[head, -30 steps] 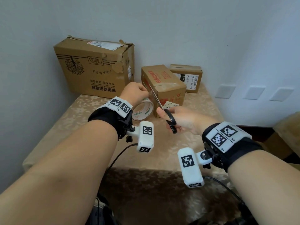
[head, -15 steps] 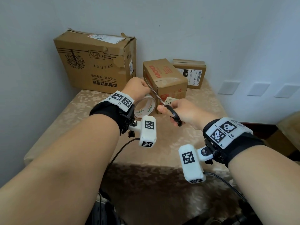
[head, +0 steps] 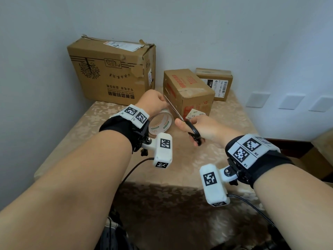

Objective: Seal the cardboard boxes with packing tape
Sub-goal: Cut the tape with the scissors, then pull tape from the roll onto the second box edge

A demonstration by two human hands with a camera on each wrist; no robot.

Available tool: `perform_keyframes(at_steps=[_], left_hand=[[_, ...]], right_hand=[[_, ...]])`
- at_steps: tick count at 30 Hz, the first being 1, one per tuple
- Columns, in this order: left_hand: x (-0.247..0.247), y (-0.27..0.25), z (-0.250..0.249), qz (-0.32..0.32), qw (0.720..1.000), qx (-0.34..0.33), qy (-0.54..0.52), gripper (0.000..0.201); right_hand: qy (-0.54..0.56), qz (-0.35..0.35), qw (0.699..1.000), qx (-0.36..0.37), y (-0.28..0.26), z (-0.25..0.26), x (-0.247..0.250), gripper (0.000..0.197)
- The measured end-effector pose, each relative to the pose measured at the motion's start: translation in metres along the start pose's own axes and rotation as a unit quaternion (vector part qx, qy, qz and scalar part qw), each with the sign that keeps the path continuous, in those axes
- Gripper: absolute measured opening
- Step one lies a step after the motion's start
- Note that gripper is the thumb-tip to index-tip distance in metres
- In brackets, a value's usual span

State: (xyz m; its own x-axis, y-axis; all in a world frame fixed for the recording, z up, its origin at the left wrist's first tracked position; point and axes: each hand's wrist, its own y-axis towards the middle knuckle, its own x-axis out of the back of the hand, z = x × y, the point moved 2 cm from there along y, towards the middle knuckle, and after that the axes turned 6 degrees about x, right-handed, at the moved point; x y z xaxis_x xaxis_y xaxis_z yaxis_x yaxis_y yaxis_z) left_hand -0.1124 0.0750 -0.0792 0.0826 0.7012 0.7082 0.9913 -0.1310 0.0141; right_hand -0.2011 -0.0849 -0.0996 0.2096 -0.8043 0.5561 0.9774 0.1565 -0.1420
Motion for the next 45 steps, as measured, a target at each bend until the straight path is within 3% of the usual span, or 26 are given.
perform_keyframes(at_steps=[7,9,12,14,15,17,20,22,23,26,30,34,38,42,45], left_hand=[[0.003,-0.002,-0.001,-0.012,0.999,0.0,0.03,0.026],[0.007,-0.003,0.004,-0.022,0.998,0.016,0.059,0.023],[0.023,-0.003,0.013,-0.051,0.996,0.04,0.059,0.026],[0.033,-0.005,0.017,-0.07,0.996,0.042,0.039,0.032],[0.037,-0.007,0.018,-0.077,0.996,0.04,0.027,0.03],[0.041,-0.01,0.021,-0.087,0.996,0.034,0.014,0.02],[0.042,-0.013,0.023,-0.093,0.996,0.01,0.008,0.016],[0.042,-0.015,0.022,-0.096,0.995,-0.011,-0.002,0.016],[0.042,-0.016,0.022,-0.097,0.995,-0.019,-0.009,0.015],[0.037,-0.015,0.021,-0.095,0.994,-0.033,-0.033,0.014],[0.028,-0.01,0.024,-0.088,0.995,-0.039,-0.033,0.014],[0.026,-0.006,0.028,-0.083,0.995,-0.04,-0.036,0.014],[0.024,-0.004,0.028,-0.081,0.994,-0.037,-0.065,0.012],[0.019,-0.005,0.024,-0.067,0.993,-0.029,-0.091,0.012],[0.015,-0.005,0.018,-0.06,0.993,-0.03,-0.102,0.013]], right_hand=[[0.077,-0.024,0.997,0.001,0.0,0.002,0.007,0.064],[-0.01,0.008,1.0,-0.019,0.001,-0.003,0.008,0.067],[-0.176,0.089,0.979,-0.044,-0.001,-0.008,0.003,0.039],[-0.228,0.114,0.966,-0.034,-0.001,-0.004,-0.001,0.046],[-0.247,0.106,0.963,-0.025,0.0,0.002,-0.001,0.052],[-0.3,0.061,0.952,0.027,0.0,0.019,0.003,0.039],[-0.325,-0.113,0.934,0.094,0.002,0.038,0.015,0.035],[-0.341,-0.232,0.901,0.135,0.007,0.044,0.021,0.034],[-0.358,-0.252,0.887,0.148,0.013,0.044,0.022,0.04],[-0.41,-0.236,0.87,0.137,0.039,0.037,0.018,0.058],[-0.396,-0.243,0.883,0.059,0.065,0.029,0.003,0.054],[-0.405,-0.259,0.876,0.027,0.072,0.023,-0.005,0.056],[-0.42,-0.266,0.867,0.033,0.073,0.02,-0.004,0.069],[-0.369,-0.296,0.88,0.045,0.067,0.025,0.007,0.058],[-0.419,-0.272,0.866,0.039,0.064,0.024,0.005,0.056]])
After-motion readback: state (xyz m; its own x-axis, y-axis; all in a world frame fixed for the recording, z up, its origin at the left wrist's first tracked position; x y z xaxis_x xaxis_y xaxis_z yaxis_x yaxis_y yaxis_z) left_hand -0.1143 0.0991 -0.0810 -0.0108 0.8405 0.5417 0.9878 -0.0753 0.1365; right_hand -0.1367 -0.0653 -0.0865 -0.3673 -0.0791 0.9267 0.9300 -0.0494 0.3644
